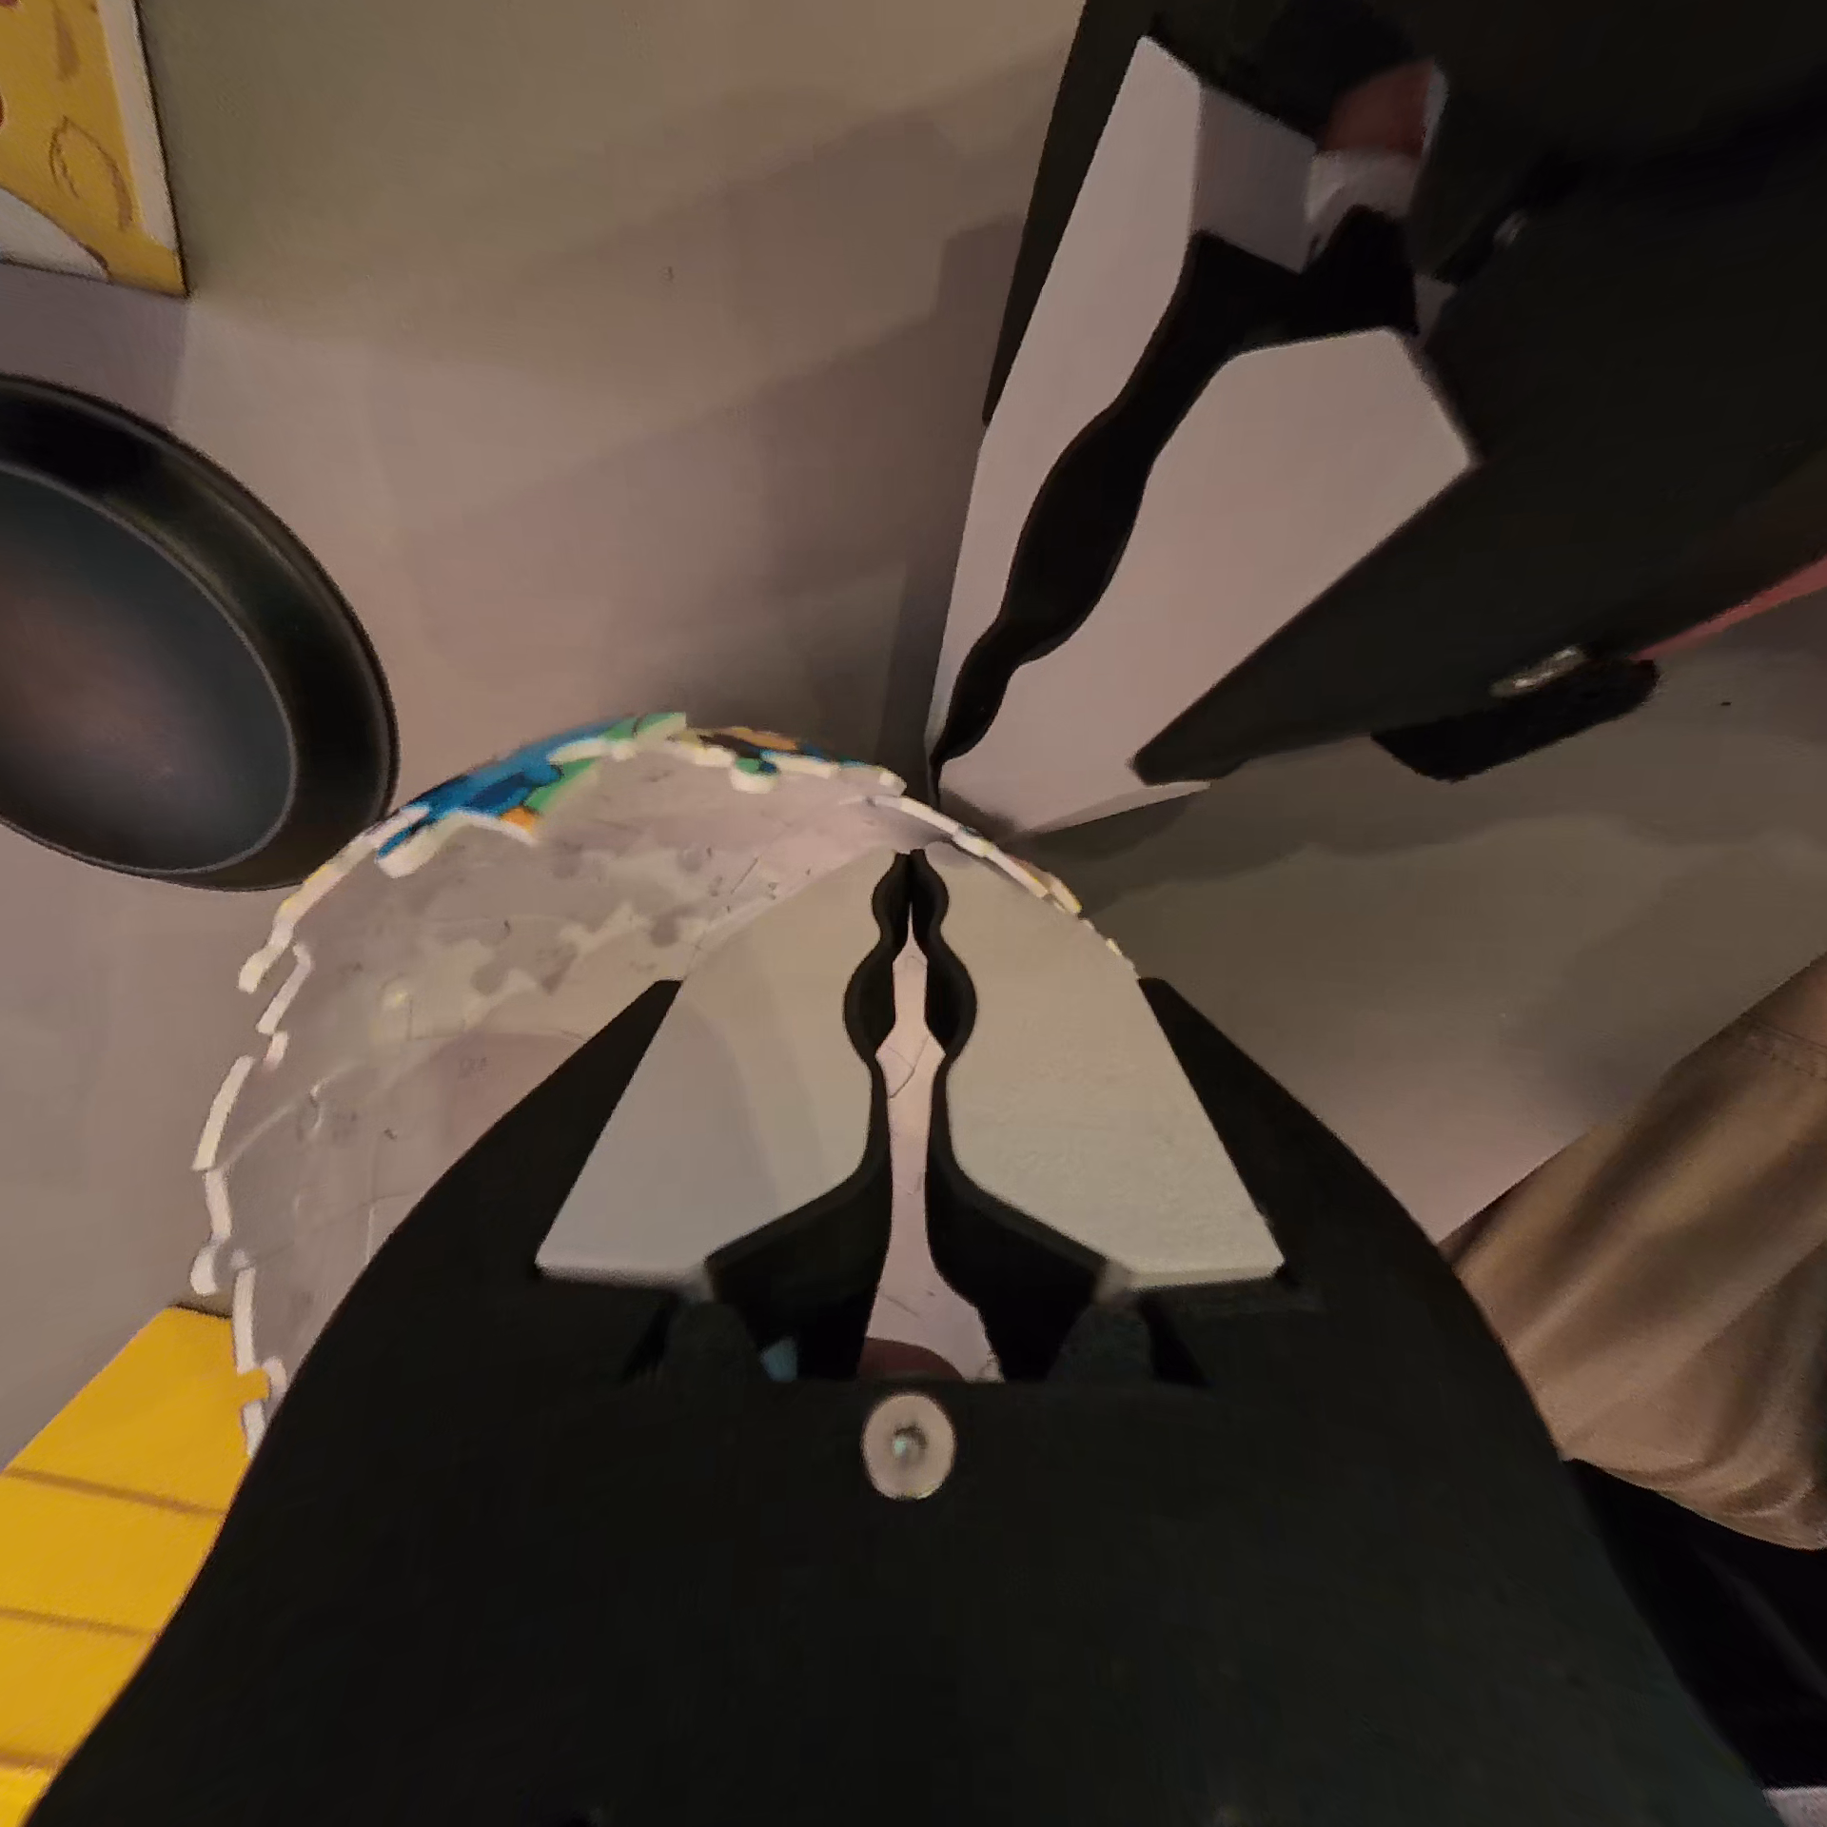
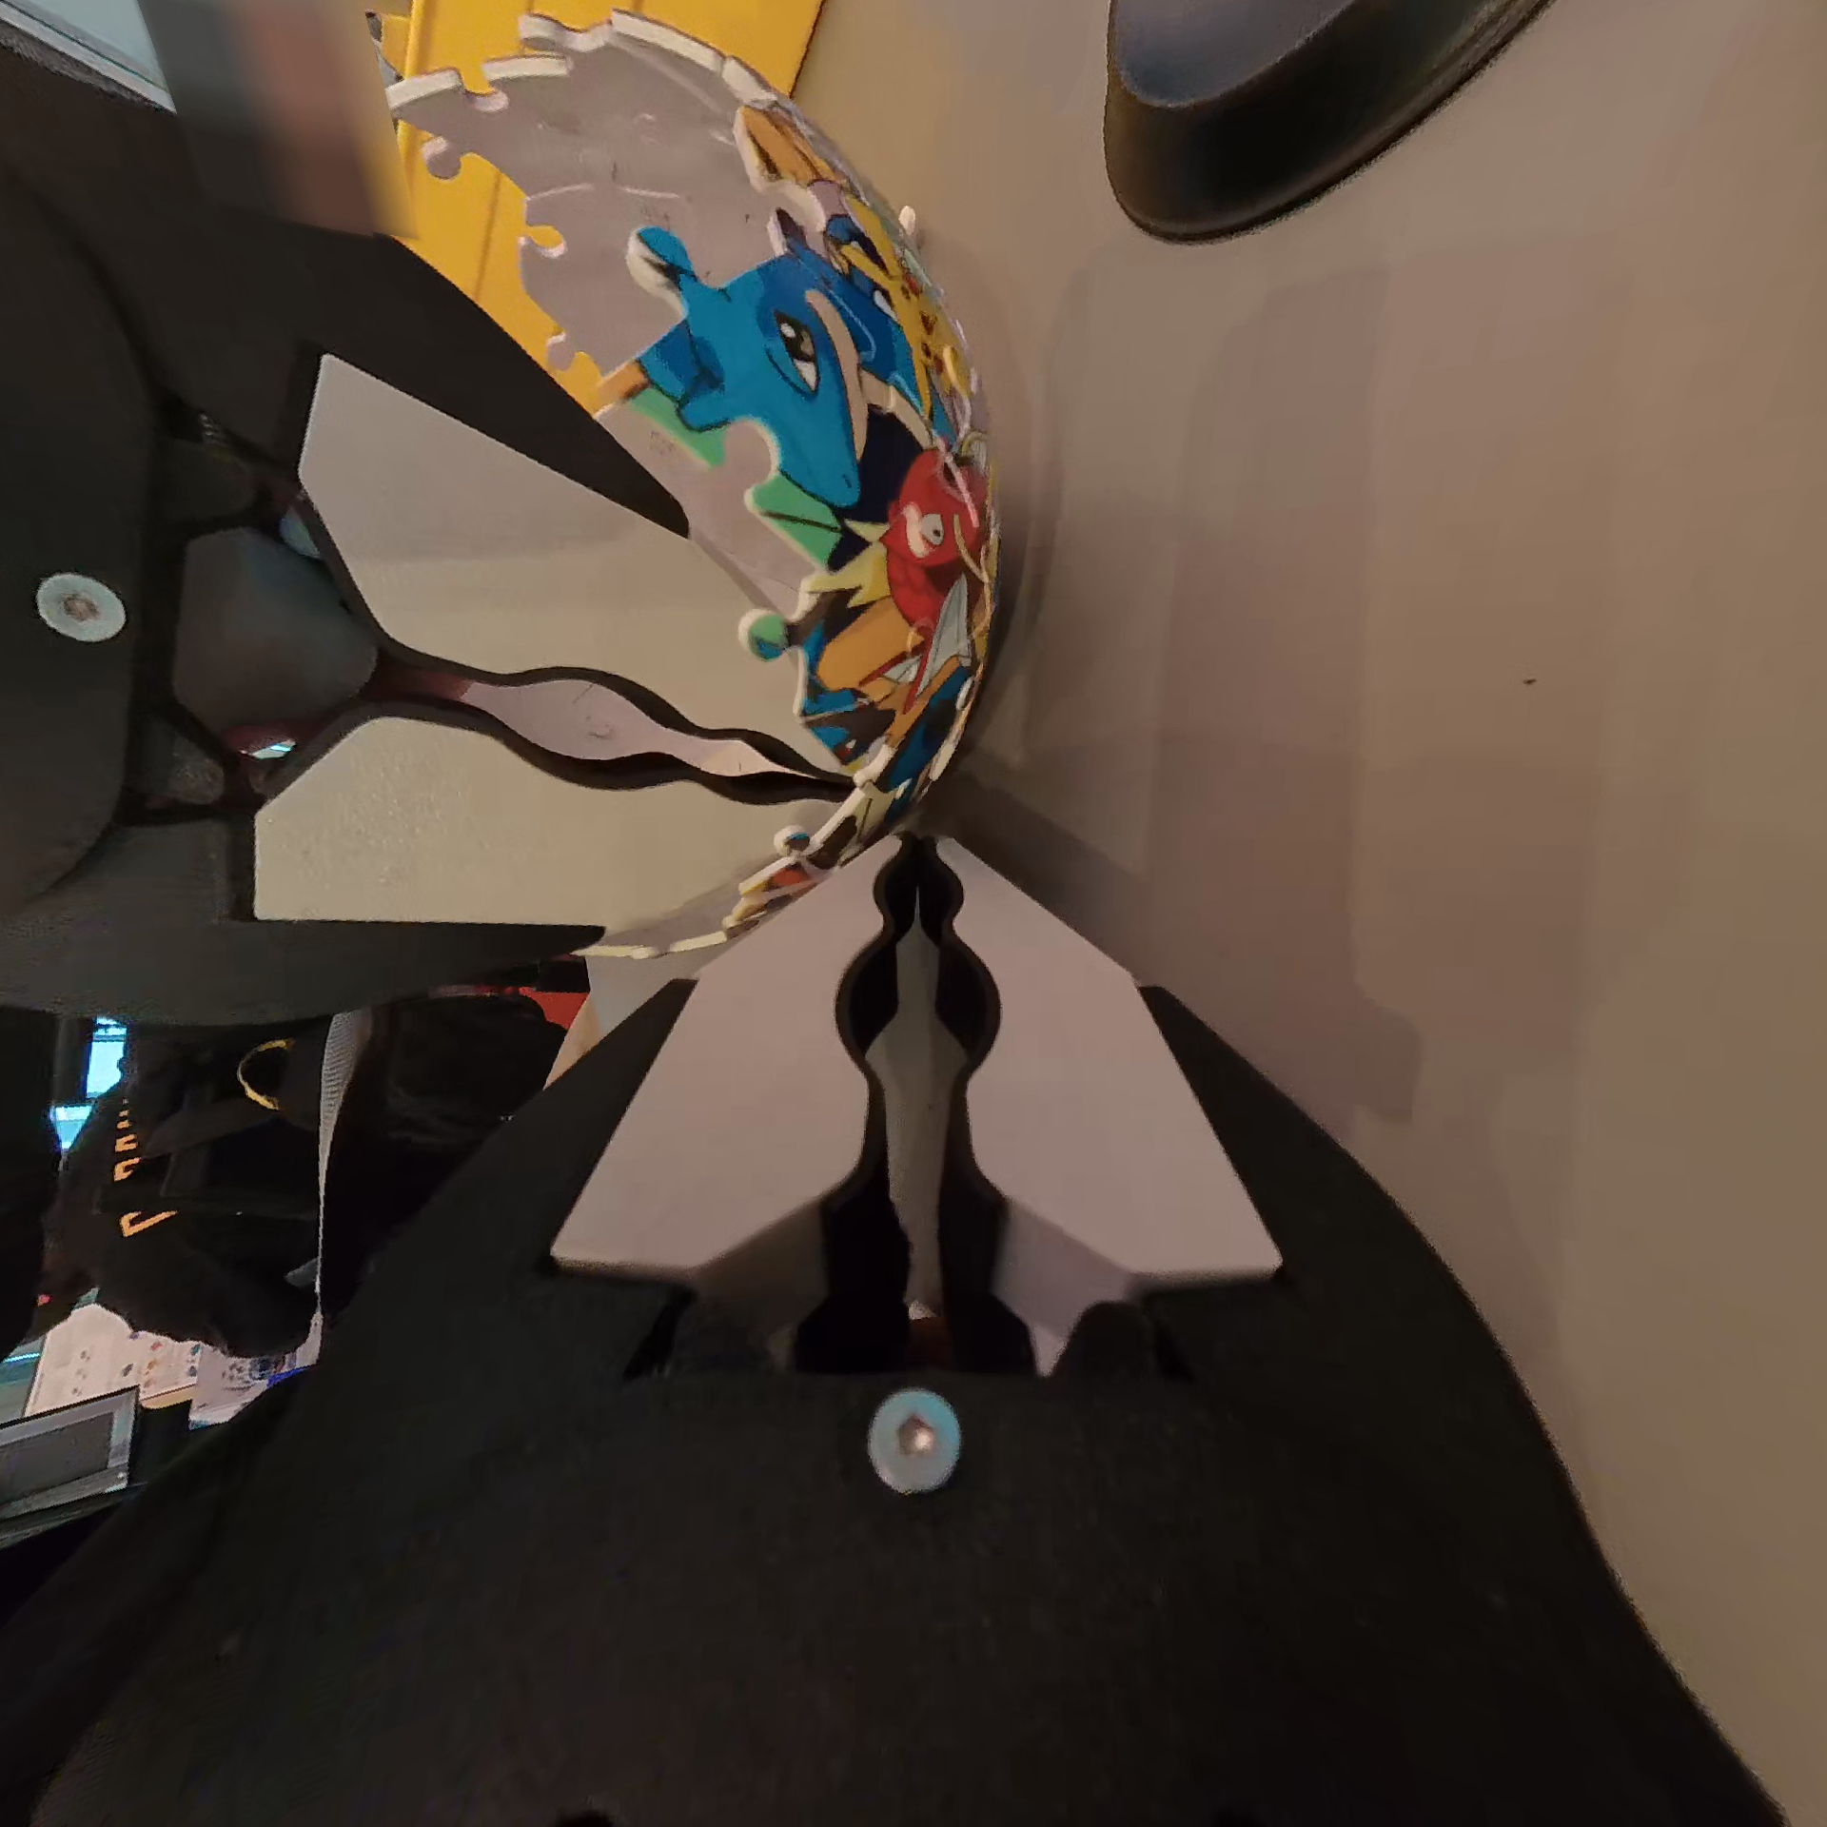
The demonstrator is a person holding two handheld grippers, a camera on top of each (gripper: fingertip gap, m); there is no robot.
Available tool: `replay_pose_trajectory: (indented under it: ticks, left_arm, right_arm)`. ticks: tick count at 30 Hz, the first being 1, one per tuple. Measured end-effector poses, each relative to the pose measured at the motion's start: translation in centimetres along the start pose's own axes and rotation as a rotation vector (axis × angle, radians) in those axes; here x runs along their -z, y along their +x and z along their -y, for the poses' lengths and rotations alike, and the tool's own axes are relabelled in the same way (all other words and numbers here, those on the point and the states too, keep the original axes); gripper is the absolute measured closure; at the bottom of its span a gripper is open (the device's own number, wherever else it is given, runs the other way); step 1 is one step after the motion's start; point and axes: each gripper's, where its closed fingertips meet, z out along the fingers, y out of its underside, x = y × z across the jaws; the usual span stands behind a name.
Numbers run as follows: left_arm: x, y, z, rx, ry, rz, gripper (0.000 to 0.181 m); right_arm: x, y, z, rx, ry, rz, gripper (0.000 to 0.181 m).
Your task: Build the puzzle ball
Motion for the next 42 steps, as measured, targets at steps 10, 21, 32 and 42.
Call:
replay_pose_trajectory:
  ticks: [10,21,32,42]
  left_arm:
    - [0.0,-0.1,0.2,-0.046,-0.017,0.041,0.181]
    - [-0.2,-0.2,-0.1,-0.048,-0.02,0.039,0.181]
    - [0.1,-0.8,0.1,-0.031,0.009,0.044,0.181]
    - [-0.4,-1.1,0.4,-0.025,0.015,0.039,0.181]
  right_arm:
    - [-0.1,0.2,0.1,0.026,0.005,-0.032,0.181]
    - [0.9,0.8,0.5,0.025,0.008,-0.041,0.181]
    - [0.9,1.5,2.1,0.03,0.097,-0.085,0.181]
    - [0.6,1.4,2.6,0.025,0.126,-0.087,0.181]
